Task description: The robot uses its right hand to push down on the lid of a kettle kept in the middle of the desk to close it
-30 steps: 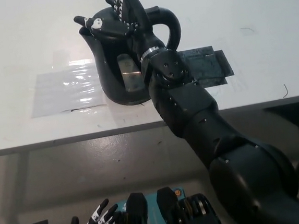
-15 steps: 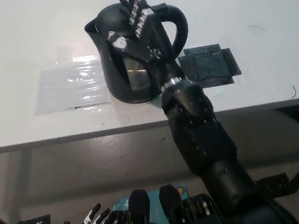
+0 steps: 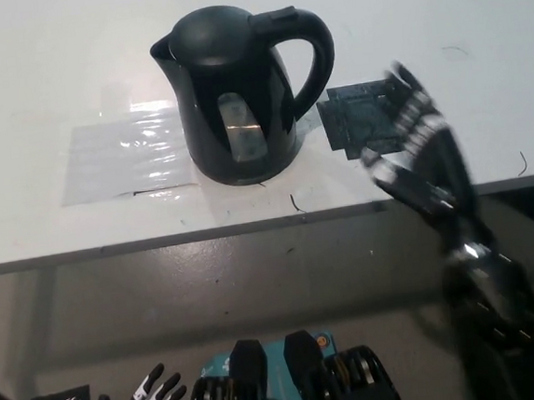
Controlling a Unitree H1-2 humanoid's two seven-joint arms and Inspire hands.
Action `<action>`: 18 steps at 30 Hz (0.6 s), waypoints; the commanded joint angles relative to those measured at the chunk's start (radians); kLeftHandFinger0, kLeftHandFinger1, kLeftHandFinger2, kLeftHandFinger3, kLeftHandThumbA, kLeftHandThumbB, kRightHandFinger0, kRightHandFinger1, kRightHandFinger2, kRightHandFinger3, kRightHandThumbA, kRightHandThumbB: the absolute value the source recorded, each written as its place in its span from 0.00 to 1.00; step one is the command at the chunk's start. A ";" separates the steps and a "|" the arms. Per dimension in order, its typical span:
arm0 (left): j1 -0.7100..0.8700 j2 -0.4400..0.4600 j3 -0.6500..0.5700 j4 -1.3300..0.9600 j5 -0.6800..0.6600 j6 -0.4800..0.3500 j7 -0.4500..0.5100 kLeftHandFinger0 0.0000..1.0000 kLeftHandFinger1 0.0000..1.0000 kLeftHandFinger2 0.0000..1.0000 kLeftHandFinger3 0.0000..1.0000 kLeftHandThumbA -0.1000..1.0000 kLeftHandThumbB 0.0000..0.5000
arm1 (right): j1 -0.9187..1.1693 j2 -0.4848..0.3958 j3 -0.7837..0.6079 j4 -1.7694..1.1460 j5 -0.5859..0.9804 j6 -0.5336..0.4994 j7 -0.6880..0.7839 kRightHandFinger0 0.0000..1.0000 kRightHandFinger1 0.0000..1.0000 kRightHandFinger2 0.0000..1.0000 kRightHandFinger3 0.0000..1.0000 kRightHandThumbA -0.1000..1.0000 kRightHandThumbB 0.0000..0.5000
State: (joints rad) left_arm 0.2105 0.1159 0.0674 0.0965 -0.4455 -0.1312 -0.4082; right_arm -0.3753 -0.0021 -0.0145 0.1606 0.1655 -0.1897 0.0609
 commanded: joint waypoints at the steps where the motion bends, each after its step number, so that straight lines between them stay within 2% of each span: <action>1: -0.002 0.057 0.054 -0.071 -0.050 -0.003 -0.011 1.00 1.00 1.00 1.00 1.00 1.00 | 0.316 -0.281 0.041 -0.811 0.386 0.257 0.137 1.00 1.00 1.00 1.00 0.70 1.00; 5: -0.011 0.057 0.063 -0.076 -0.046 0.000 -0.001 1.00 1.00 1.00 1.00 1.00 1.00 | 0.433 -0.338 0.032 -0.817 0.406 0.175 0.154 1.00 1.00 1.00 1.00 0.70 1.00; 6: -0.020 0.059 0.067 -0.077 -0.044 0.002 0.004 1.00 1.00 1.00 1.00 1.00 1.00 | 0.499 -0.349 0.022 -0.798 0.418 0.114 0.176 1.00 1.00 1.00 1.00 0.68 1.00; 9: -0.032 0.064 0.074 -0.064 -0.058 -0.001 -0.007 1.00 1.00 1.00 1.00 1.00 0.99 | 0.594 -0.364 0.008 -0.770 0.455 0.061 0.193 1.00 1.00 1.00 1.00 0.62 1.00; 13: -0.044 0.065 0.087 -0.051 -0.065 -0.003 -0.006 1.00 1.00 1.00 1.00 1.00 0.99 | 0.704 -0.369 0.001 -0.720 0.474 0.003 0.217 1.00 1.00 1.00 1.00 0.61 1.00; 16: -0.048 0.064 0.094 -0.049 -0.062 -0.005 -0.005 1.00 1.00 1.00 1.00 1.00 0.98 | 0.732 -0.366 0.001 -0.672 0.490 -0.020 0.245 1.00 1.00 1.00 1.00 0.61 1.00; 18: -0.049 0.061 0.102 -0.048 -0.063 -0.004 -0.004 1.00 1.00 1.00 1.00 1.00 0.98 | 0.735 -0.351 -0.010 -0.601 0.404 -0.070 0.241 1.00 1.00 1.00 1.00 0.67 1.00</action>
State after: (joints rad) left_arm 0.1801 0.1453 0.1297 0.0955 -0.4602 -0.1270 -0.4081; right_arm 0.3064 -0.3139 -0.0151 -0.3910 0.4186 -0.1454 0.1657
